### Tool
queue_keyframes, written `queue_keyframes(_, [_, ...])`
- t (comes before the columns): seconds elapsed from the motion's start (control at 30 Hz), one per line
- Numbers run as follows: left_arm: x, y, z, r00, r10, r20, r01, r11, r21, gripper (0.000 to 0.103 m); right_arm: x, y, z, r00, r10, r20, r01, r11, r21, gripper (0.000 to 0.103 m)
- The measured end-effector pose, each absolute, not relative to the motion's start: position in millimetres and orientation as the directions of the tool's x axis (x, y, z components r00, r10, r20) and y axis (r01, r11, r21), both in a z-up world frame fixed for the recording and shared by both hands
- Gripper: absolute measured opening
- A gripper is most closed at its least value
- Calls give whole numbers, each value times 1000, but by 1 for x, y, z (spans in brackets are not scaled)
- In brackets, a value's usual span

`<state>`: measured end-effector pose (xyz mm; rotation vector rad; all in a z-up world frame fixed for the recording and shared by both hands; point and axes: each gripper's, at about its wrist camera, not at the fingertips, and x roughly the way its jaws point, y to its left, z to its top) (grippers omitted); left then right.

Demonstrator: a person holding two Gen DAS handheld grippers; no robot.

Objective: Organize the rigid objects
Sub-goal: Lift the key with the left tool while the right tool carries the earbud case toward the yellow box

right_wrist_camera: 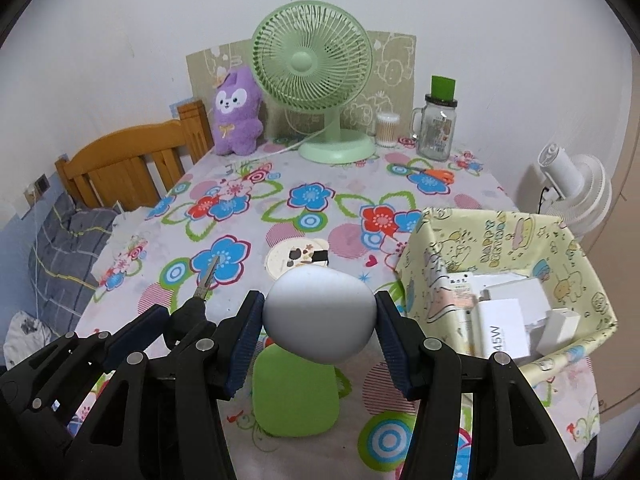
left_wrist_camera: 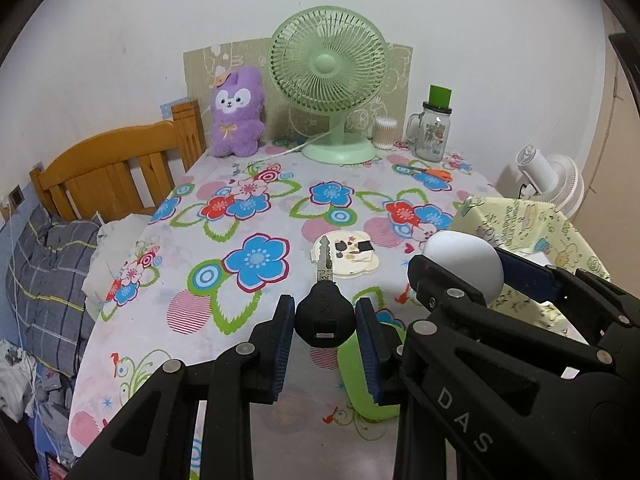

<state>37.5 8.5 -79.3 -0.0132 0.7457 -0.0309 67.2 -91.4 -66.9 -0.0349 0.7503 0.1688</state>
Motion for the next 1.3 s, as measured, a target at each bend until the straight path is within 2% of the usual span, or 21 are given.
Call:
queue_keyframes(0.53, [21,-12,-53,763,-38,-646,42,999,-8,31,48,-113,-39,750,146,-645,-157,987,41,59])
queue_keyframes(1.3, [30,-69,-39,776,-82,-625,112,994,10,31,53,-169,-27,770,106,-630,-89,994,58,59])
